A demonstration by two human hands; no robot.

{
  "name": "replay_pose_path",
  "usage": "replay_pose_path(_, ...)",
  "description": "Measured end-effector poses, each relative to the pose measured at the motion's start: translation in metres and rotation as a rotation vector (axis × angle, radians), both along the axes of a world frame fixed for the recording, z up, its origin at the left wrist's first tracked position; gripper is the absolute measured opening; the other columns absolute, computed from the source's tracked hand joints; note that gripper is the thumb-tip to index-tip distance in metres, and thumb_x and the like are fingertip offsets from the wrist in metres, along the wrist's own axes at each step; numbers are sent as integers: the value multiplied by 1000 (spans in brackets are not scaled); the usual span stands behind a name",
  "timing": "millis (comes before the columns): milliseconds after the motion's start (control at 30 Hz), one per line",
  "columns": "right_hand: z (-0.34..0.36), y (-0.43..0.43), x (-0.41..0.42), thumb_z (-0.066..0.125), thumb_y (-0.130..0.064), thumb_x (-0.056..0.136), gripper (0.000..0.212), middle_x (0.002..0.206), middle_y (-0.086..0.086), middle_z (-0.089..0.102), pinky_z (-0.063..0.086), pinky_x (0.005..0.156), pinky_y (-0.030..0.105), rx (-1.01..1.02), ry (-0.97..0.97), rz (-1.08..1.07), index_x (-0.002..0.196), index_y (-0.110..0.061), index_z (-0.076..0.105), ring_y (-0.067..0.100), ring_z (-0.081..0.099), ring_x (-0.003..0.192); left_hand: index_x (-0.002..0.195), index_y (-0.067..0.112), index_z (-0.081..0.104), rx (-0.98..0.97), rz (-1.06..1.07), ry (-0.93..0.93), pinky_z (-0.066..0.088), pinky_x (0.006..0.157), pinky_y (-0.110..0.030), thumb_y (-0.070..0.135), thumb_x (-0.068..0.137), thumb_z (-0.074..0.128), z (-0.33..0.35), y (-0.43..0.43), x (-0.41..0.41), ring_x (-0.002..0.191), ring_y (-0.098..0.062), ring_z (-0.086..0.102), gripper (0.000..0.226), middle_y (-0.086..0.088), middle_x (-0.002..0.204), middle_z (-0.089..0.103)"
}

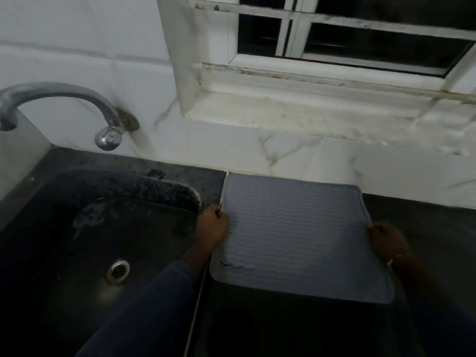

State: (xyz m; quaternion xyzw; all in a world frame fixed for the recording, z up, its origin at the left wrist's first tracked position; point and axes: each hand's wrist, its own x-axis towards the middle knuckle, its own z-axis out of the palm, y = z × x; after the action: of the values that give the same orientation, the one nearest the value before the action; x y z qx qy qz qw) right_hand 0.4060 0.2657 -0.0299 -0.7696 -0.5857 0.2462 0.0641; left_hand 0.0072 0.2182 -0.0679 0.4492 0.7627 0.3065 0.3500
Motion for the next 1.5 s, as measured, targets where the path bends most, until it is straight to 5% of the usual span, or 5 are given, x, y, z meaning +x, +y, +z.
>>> replay_pose_path(200, 0, 21, 0, 53, -48, 93, 49, 73, 11, 61, 42, 69, 33, 43, 230, -170, 73, -4, 66, 26, 56, 70, 64, 14, 43, 29, -36, 8, 28, 48, -27, 35, 100, 47, 3, 41, -6, 59, -18, 46, 42, 1, 60, 43)
replay_pose_path(367, -5, 31, 3, 46, -28, 100, 44, 69, 15, 58, 33, 60, 31, 80, 110, -108, 66, -3, 61, 26, 52, 64, 80, 7, 53, 74, -31, 72, 39, 65, -34, 17, 99, 44, 3, 76, -5, 84, -34, 58, 23, -14, 78, 56)
replay_pose_path(933, 0, 10, 16, 44, -43, 98, 57, 83, 26, 64, 38, 65, 33, 46, 258, -157, 86, 8, 66, 34, 57, 73, 79, 6, 56, -36, 25, 71, 38, 63, -28, 33, 96, 49, 4, 78, -1, 77, -24, 58, 32, -7, 78, 58)
replay_pose_path(1133, -17, -68, 30, 44, -48, 97, 53, 69, 13, 62, 41, 64, 34, -39, 86, -135, 68, -9, 65, 29, 60, 67, 93, 6, 61, -66, -46, 165, 46, 71, -34, 45, 97, 46, 3, -20, -1, 90, -31, 63, 42, -14, 90, 66)
replay_pose_path(1500, -20, -69, 36, 49, -33, 97, 48, 87, 27, 69, 40, 69, 35, 35, -53, -58, 79, 7, 69, 40, 64, 83, 101, 5, 54, 1, -34, 267, 43, 73, -35, 32, 97, 52, 8, -57, 12, 95, -37, 62, 27, -20, 99, 65)
